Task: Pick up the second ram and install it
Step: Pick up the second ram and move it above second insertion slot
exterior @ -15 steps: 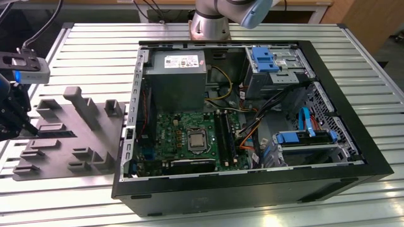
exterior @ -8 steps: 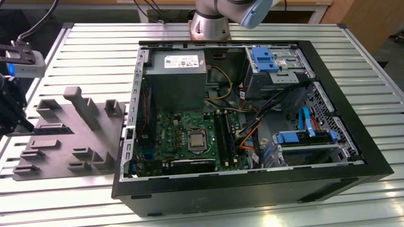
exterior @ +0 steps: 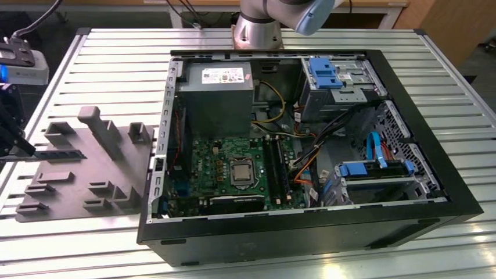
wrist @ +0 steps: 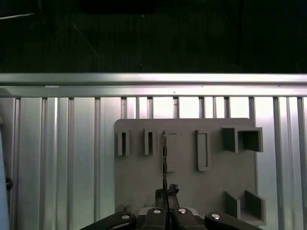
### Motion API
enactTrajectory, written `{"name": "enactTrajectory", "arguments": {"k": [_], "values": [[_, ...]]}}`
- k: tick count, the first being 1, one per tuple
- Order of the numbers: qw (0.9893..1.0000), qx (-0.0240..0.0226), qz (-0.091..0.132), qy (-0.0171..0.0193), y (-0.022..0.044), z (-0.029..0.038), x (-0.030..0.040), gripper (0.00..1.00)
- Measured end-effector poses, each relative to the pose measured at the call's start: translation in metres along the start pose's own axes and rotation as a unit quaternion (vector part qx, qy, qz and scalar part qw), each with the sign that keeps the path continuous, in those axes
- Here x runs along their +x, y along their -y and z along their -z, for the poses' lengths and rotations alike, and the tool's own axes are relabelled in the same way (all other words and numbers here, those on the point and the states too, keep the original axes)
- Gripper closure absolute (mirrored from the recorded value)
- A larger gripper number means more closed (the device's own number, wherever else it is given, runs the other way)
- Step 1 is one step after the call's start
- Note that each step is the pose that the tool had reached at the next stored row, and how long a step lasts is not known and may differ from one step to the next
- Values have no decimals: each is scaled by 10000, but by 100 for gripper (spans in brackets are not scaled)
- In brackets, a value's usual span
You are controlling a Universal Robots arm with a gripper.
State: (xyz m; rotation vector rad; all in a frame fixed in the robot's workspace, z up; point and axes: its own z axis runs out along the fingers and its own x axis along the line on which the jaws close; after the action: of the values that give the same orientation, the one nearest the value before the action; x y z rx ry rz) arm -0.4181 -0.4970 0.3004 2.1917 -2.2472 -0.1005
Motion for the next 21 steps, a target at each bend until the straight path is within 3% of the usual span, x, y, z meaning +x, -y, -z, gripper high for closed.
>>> {"name": "enactTrajectory", "arguments": {"k": [21], "values": [[10000, 0, 1, 10, -22, 456, -51, 89]]}}
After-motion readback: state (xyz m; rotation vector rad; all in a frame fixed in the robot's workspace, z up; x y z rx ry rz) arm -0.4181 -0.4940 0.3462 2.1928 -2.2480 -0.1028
